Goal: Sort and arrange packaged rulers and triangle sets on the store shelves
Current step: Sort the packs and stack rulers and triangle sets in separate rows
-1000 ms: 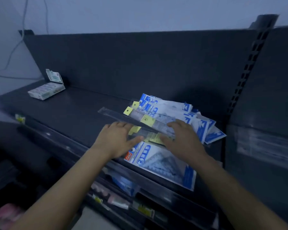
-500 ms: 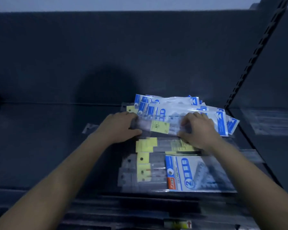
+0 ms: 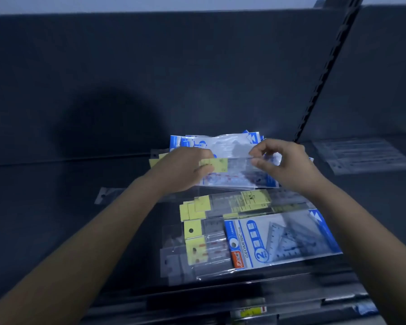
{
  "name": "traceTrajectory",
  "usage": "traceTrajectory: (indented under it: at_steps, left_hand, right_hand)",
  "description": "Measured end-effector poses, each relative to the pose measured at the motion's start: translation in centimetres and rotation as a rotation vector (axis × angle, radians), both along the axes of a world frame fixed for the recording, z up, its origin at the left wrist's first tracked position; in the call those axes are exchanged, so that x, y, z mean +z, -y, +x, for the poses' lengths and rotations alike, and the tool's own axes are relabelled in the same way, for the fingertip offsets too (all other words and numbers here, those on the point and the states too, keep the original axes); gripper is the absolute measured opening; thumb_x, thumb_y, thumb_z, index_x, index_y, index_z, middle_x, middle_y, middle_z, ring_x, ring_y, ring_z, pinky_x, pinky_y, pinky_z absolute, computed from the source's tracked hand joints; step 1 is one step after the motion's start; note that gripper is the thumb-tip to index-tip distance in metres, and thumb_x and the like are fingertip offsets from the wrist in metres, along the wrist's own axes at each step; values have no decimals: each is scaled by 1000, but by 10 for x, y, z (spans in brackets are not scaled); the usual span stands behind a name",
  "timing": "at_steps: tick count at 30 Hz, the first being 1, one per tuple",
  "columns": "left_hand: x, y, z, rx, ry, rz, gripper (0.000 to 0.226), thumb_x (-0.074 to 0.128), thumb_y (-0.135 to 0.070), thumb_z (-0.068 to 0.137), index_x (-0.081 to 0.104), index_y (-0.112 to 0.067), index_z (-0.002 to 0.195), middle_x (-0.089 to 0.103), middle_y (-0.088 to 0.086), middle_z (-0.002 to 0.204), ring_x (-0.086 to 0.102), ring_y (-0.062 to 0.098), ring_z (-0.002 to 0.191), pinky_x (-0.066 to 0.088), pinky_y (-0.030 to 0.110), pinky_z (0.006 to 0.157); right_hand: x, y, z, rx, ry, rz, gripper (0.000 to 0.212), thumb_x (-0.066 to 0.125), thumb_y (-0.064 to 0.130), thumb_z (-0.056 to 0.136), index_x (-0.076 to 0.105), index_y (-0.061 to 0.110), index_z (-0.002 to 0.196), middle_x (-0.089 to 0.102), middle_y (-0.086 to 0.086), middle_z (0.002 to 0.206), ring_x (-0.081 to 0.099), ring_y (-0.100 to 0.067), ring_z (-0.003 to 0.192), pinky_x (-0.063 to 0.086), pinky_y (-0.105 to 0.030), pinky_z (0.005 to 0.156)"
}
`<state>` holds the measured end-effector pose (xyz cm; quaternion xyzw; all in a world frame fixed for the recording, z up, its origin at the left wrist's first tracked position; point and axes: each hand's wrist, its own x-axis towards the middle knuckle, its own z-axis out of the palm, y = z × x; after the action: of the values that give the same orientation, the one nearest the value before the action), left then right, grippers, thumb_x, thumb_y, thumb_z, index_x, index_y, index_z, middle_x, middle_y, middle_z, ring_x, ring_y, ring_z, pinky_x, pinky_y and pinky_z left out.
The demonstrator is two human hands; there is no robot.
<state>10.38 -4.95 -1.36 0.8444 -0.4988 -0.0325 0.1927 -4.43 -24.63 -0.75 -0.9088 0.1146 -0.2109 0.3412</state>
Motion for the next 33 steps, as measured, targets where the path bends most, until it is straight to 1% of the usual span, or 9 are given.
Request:
traceTrajectory:
  at_steps: [3,6,9,13,16,19,26,30,33]
  left_hand:
    - [2,-9,15,54,-68,-39,14,51,-24,95,54,-21,82,58,0,72,53,26,70,46,37,69]
    - [4,-29,35,137,-84,-118,10,55,-18,93,62,-18,100,63,4,82,58,22,72,47,34,71]
    - [7,-43,47,171,-111,-140,24,58,-15,91,62,-28,112,63,0,85,56,16,71,47,28,70]
    - [6,-51,51,217,-134,-176,26,57,-13,91,63,-28,111,64,-3,87,57,14,76,43,18,70]
    - [4,-62,49,245,-104,-179,27,55,-11,91,63,-27,111,62,-11,85,57,11,78,43,24,71]
    - [2,-79,51,259,-94,-156,27,54,-12,92,63,-27,113,62,-10,88,58,14,82,45,29,76]
    - [1,-117,61,307,-129,-155,24,54,-15,94,62,-27,114,62,-4,93,59,19,84,47,30,77]
    - [-1,-129,64,313,-171,-187,24,54,-14,94,62,-27,112,62,-7,90,61,24,79,49,32,74]
    - [-3,-139,68,303,-173,-186,25,53,-11,94,63,-26,112,65,-1,96,61,21,87,48,33,80]
  right_hand:
    - [-5,10,-5,-166,47,-81,28,74,24,80,61,25,104,59,6,105,53,-10,87,42,-30,89]
    - [-14,9,-2,-186,33,-46,37,71,19,82,56,22,116,57,6,106,51,-9,86,38,-20,73]
    - [-21,-9,6,-77,-45,-47,27,72,20,82,57,28,103,57,14,95,51,-3,79,38,-13,65]
    - [-26,-54,29,204,-205,-79,11,70,23,83,60,22,90,63,3,94,59,-14,84,49,-30,77]
    - [-31,-90,53,311,-277,-228,24,65,34,86,62,15,99,62,-3,97,58,-21,90,49,-33,79]
    - [-32,-111,74,335,-316,-371,41,67,43,82,59,13,109,55,-4,104,52,-21,100,44,-30,80]
    - [-20,-123,98,334,-599,-410,28,67,42,82,66,15,86,55,-3,95,53,-23,98,45,-30,80]
    - [-15,-131,102,285,-635,-327,40,73,32,78,59,11,108,62,-4,106,56,-23,98,49,-33,81]
    - [-12,-135,106,252,-695,-359,42,74,29,77,61,5,109,65,-10,107,61,-27,97,50,-35,80]
